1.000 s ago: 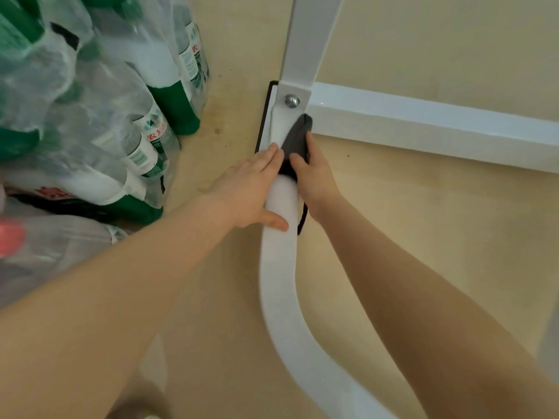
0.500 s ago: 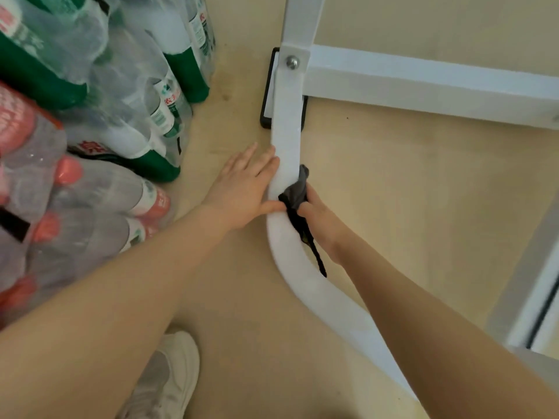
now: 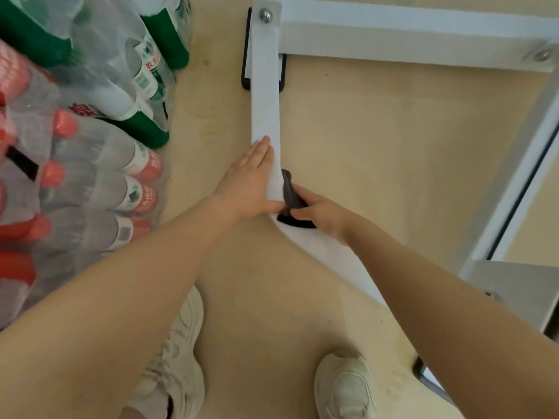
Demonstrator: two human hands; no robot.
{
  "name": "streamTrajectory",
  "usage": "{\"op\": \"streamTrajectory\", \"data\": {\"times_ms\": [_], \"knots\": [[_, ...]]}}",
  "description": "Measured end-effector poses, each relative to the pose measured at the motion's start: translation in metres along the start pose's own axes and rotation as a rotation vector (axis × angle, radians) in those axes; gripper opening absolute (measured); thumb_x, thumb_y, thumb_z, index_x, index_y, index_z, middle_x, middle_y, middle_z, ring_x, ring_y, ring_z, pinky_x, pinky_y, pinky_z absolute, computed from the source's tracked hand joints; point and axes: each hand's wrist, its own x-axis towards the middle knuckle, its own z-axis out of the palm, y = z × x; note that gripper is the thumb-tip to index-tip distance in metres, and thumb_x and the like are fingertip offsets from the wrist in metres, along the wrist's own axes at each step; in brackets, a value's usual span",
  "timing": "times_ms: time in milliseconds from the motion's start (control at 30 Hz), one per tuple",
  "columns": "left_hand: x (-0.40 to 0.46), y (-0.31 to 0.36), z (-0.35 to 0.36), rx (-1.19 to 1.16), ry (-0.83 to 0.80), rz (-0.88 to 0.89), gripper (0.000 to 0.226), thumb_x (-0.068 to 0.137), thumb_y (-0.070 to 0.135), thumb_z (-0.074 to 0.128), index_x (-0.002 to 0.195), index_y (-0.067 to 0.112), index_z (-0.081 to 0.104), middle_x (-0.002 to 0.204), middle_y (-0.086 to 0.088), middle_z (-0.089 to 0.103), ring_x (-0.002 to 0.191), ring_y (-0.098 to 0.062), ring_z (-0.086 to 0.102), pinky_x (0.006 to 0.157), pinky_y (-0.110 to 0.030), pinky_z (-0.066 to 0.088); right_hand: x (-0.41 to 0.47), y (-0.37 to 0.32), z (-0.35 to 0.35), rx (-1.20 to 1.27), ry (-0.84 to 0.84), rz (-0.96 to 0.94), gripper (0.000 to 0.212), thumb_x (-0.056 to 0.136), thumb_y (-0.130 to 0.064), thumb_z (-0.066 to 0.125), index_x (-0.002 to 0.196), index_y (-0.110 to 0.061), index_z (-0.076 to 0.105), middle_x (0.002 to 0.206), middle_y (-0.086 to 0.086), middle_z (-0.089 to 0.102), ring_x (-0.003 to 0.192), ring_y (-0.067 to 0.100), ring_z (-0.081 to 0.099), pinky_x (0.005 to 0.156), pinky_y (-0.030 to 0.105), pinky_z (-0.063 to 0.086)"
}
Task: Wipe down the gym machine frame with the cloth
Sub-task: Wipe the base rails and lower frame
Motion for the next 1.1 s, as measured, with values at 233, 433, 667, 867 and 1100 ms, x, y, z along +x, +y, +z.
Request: {"op": "streamTrajectory", "data": {"times_ms": [233,433,667,867,1100], "knots": [[-0.010,-0.001,0.002,0.374,-0.014,0.213,0.088,0.086,0.060,0.042,0.148,0.014,0.001,0.156,-0.003,-0.007,0.143,-0.021,-0.007,0.113,-0.034,-0.005,-0.027,0.042,-0.020,-0.075,0.028,0.136,0.037,0.102,-0.028,0.031,0.136,-0.026,0.046,0.135,-0.003,0.052,0.118,0.013,0.050,0.105,0.028,0.032],[-0.009,0.006,0.008,0.346,-0.020,0.306,0.077,0.081,0.064,0.045,0.144,0.023,0.027,0.151,0.002,0.024,0.142,-0.021,0.005,0.112,-0.033,0.000,-0.016,0.035,-0.014,0.014,0.035,0.049,0.039,0.101,-0.013,0.033,0.138,-0.018,0.042,0.131,-0.007,0.048,0.117,0.008,0.046,0.082,0.005,0.036],[-0.006,0.012,0.003,0.286,-0.018,0.284,0.079,0.073,0.063,0.058,0.133,0.014,0.044,0.138,-0.001,0.042,0.137,-0.023,0.017,0.108,-0.034,0.012,-0.022,0.047,-0.018,0.089,0.013,0.045,0.035,0.101,-0.017,0.035,0.132,-0.024,0.049,0.122,-0.005,0.054,0.108,0.009,0.051,0.088,0.017,0.038],[-0.004,0.025,0.001,0.282,0.102,0.262,0.060,0.080,0.058,0.047,0.114,0.011,0.061,0.111,-0.002,0.059,0.124,-0.022,0.034,0.110,-0.031,-0.015,-0.064,0.081,-0.035,-0.523,0.169,0.395,0.020,0.102,-0.022,0.023,0.091,-0.014,0.038,0.097,0.009,0.046,0.085,0.021,0.042,0.073,0.029,0.030],[0.010,0.037,-0.004,0.299,-0.074,0.243,0.042,0.089,0.044,0.044,0.106,0.013,0.067,0.105,-0.006,0.056,0.110,-0.024,0.042,0.111,-0.039,0.011,-0.032,0.041,-0.008,-0.178,0.126,0.047,0.039,0.101,-0.022,0.033,0.138,-0.029,0.042,0.134,-0.002,0.051,0.120,0.017,0.046,0.103,0.028,0.032]]}}
